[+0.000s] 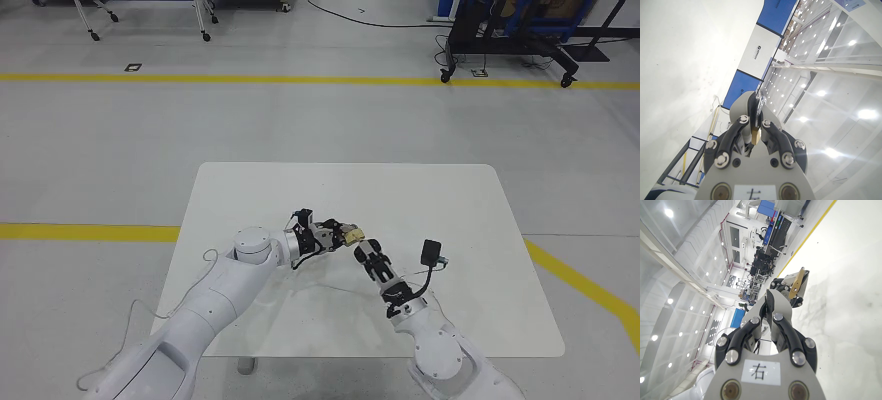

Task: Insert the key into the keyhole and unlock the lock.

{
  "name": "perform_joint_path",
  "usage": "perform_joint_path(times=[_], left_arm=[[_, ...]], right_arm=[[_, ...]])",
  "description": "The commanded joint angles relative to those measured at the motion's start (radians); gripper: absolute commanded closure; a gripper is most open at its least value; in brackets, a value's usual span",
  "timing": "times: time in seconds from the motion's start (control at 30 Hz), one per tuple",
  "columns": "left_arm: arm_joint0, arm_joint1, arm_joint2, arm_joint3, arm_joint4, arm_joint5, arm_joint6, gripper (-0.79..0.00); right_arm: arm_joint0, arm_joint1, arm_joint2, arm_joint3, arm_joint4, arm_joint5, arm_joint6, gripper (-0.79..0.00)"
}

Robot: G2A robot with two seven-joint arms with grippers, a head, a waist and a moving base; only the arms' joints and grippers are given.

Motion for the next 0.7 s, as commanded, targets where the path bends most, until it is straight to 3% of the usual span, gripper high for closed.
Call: perform_joint_path(times=[0.0, 0.2, 0.43, 0.67], left_arm=[[0.000, 0.000, 0.000, 0.000, 0.000, 0.000, 0.000, 0.000], [0.000, 0.000, 0.000, 0.000, 0.000, 0.000, 0.000, 0.000], [0.026, 0.007, -0.018, -0.047, 0.046, 0.006, 0.062, 0.000], [0.048, 0.011, -0.037, -0.084, 0.093, -0.003, 0.096, 0.000]], right_arm=[[-0.012, 0.003, 0.041, 0.001, 0.057, 0.023, 0.019, 0.000], [-0.032, 0.005, 0.073, -0.021, 0.075, 0.106, 0.078, 0.000], [-0.037, -0.012, 0.015, -0.057, -0.021, 0.220, -0.032, 0.000], [-0.031, -0.027, -0.028, -0.065, -0.053, 0.254, -0.054, 0.000]])
